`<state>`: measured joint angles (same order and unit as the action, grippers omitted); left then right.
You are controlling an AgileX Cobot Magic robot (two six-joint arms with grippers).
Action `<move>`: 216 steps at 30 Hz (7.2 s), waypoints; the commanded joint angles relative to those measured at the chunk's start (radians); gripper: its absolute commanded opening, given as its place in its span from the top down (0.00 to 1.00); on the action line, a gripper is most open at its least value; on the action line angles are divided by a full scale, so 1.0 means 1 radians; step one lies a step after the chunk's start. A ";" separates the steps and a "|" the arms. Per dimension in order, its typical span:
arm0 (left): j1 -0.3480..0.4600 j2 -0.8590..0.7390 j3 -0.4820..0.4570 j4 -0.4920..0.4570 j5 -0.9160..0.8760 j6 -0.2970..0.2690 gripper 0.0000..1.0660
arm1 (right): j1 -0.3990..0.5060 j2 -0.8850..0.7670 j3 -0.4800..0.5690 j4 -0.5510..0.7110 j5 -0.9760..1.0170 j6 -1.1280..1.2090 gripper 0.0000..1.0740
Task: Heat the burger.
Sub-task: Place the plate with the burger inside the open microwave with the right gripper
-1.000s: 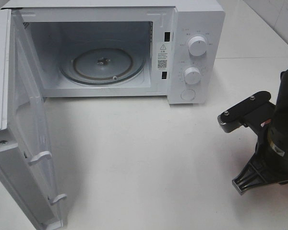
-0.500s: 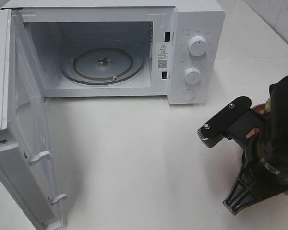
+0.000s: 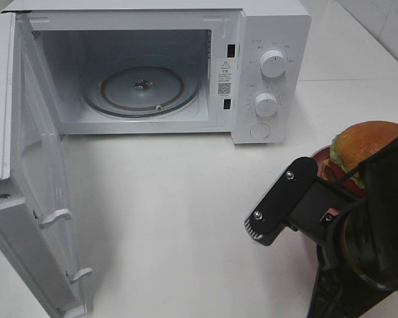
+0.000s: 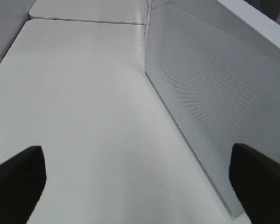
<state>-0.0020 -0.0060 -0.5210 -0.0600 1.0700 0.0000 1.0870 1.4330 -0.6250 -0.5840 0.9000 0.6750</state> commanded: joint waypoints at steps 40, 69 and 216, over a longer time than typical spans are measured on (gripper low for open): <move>0.003 -0.015 0.002 -0.008 0.001 0.000 0.06 | 0.196 -0.010 0.003 -0.114 -0.161 -0.417 1.00; 0.003 -0.015 0.002 -0.008 0.001 0.000 0.06 | -0.070 -0.010 0.002 -0.123 -0.470 -0.984 1.00; 0.003 -0.015 0.002 -0.008 0.001 0.000 0.06 | -0.323 0.762 -1.069 0.200 -0.358 -1.490 0.99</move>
<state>-0.0020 -0.0060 -0.5210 -0.0600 1.0700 0.0000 0.7660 2.2060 -1.6720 -0.3620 0.5790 -0.8290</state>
